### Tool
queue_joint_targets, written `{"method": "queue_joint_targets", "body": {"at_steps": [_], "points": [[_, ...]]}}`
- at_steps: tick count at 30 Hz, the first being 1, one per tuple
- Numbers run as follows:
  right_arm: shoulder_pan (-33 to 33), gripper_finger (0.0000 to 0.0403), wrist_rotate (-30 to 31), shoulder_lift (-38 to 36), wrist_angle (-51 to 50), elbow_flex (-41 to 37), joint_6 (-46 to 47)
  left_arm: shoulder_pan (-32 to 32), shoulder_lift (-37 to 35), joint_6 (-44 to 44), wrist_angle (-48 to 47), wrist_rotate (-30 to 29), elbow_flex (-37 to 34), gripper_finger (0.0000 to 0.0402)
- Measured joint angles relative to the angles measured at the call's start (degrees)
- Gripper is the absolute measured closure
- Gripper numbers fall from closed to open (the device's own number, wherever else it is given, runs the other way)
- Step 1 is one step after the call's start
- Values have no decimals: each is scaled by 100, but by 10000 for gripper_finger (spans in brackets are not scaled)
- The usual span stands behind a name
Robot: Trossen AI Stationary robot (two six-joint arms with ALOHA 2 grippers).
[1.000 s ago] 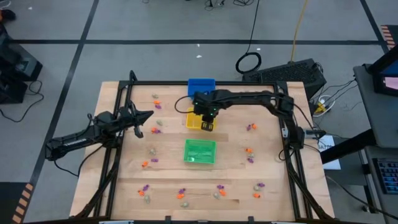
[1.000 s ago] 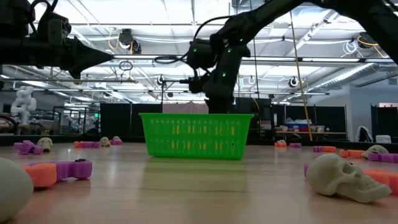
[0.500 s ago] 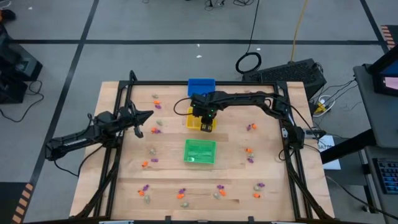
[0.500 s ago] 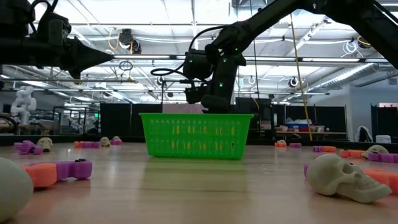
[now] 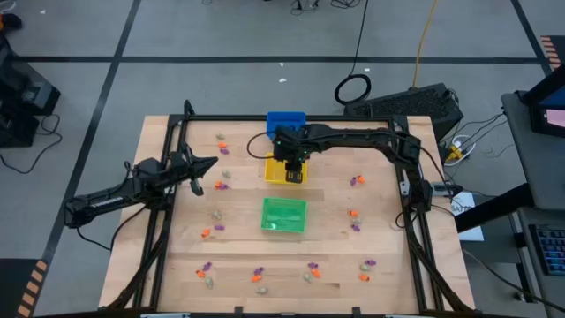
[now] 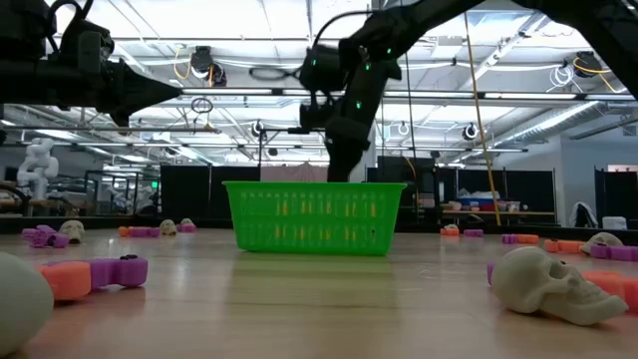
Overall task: Sort Halloween decoration
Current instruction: Put the purple skeleton toy into the blue bin
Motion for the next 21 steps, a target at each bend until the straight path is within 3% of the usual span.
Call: {"method": "queue_joint_targets", "body": {"at_steps": [7, 14, 21], "points": [[-125, 395, 92, -378, 486, 0, -256, -1, 0, -2, 5, 8, -1, 402], [-257, 401, 73, -419, 1592, -369, -368, -1, 0, -2, 35, 36, -1, 402], [-248, 402, 70, -987, 3340, -1853, -218, -1, 0, -2, 36, 43, 0, 402]]}}
